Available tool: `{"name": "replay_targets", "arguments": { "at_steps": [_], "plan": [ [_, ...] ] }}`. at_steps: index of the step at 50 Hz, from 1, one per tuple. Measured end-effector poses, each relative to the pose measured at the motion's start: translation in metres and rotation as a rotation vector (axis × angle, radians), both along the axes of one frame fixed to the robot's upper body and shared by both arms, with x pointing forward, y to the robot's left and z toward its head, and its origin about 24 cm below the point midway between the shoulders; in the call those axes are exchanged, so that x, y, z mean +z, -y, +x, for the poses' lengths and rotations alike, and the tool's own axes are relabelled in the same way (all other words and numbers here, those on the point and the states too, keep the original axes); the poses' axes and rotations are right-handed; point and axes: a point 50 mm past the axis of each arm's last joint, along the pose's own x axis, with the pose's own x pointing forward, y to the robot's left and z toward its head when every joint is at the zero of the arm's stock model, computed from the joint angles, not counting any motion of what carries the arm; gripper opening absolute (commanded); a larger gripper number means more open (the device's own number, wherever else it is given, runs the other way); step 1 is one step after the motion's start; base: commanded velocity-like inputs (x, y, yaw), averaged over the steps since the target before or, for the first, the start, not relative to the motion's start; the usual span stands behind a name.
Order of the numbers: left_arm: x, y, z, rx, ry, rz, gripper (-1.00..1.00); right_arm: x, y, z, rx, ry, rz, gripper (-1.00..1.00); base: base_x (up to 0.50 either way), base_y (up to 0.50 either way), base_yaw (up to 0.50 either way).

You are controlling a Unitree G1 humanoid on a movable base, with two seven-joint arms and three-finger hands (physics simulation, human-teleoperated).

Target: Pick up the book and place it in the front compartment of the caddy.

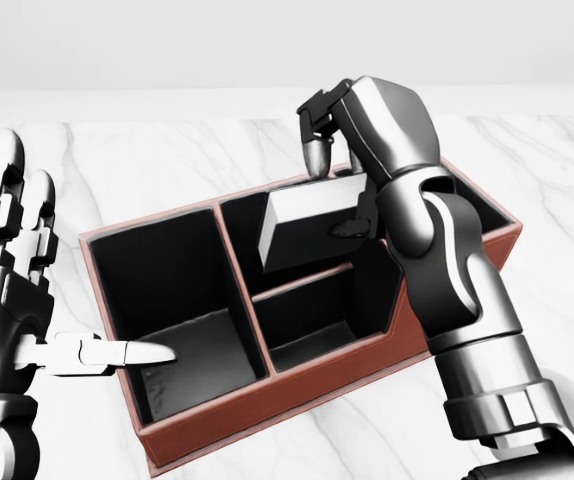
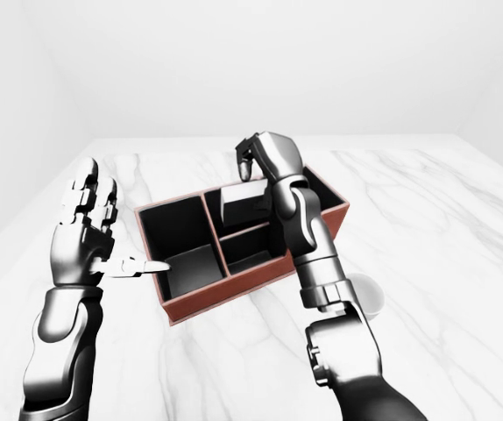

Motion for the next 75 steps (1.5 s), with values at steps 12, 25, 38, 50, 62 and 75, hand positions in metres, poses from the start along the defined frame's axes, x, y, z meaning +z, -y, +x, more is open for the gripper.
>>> {"name": "replay_targets", "arguments": {
  "at_steps": [12,25,38,50,62,75],
  "plan": [
    [0.0,0.0,0.0,0.001,0.0,0.001,1.0,-0.009,0.002,0.005,-0.035,-0.009,-0.002,-1.0,0.0,0.0,0.0],
    [0.001,0.0,0.0,0.002,0.003,0.001,1.0,-0.014,0.001,0.007,-0.048,-0.017,-0.01,-1.0,0.0,0.0,0.0],
    [0.002,0.0,-0.001,0.002,0.008,0.002,1.0,-0.013,-0.001,0.011,-0.055,-0.017,-0.017,-1.0,0.0,0.0,0.0],
    [0.002,0.0,0.0,0.003,0.009,0.002,1.0,-0.011,-0.004,0.014,-0.059,-0.013,-0.027,-1.0,0.0,0.0,0.0],
    [0.003,-0.001,0.0,0.004,0.013,0.001,1.0,-0.009,-0.008,0.016,-0.056,-0.009,-0.036,-1.0,0.0,0.0,0.0],
    [0.002,-0.002,0.001,0.006,0.009,-0.002,1.0,-0.009,-0.014,0.018,-0.055,-0.011,-0.045,-1.0,0.0,0.0,0.0]
  ]
}}
